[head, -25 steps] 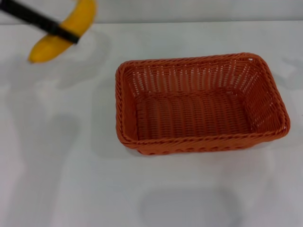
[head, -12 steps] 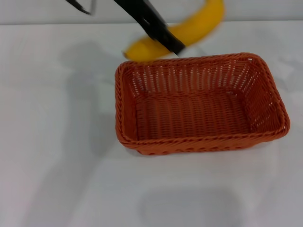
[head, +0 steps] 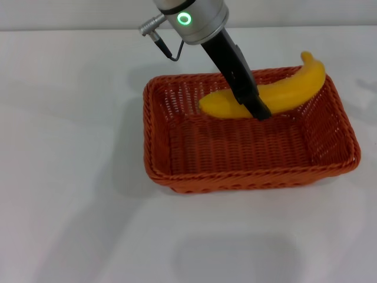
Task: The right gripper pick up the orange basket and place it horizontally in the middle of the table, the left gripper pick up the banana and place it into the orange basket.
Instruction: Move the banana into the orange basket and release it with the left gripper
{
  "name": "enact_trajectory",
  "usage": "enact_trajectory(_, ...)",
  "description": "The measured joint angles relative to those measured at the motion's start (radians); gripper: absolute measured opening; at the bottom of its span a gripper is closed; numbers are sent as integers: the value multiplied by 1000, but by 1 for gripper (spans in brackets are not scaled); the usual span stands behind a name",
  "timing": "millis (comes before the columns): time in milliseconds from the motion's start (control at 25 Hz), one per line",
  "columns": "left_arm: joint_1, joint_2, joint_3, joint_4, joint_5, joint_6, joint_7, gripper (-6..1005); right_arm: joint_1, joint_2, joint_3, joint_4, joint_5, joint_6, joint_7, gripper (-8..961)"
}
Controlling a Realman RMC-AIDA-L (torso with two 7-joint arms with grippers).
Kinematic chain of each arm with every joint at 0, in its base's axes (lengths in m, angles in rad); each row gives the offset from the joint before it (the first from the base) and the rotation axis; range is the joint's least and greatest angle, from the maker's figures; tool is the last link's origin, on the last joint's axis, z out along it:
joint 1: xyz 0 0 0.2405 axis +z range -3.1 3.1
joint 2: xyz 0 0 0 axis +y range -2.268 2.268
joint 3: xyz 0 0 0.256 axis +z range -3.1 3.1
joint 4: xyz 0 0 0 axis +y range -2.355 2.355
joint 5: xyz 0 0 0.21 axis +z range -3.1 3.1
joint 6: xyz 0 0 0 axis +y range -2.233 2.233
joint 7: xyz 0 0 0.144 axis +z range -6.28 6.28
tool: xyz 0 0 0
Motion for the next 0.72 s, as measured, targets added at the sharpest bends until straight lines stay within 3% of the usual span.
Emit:
enact_trajectory(520,6,1,0,7,-1,1,-4,685,-19,0,42,4,5,-6,-1,831)
enact_trajectory(720,19,1,0,-29,-37,3,19,858,-28,1,94,5,6,-7,-36,831)
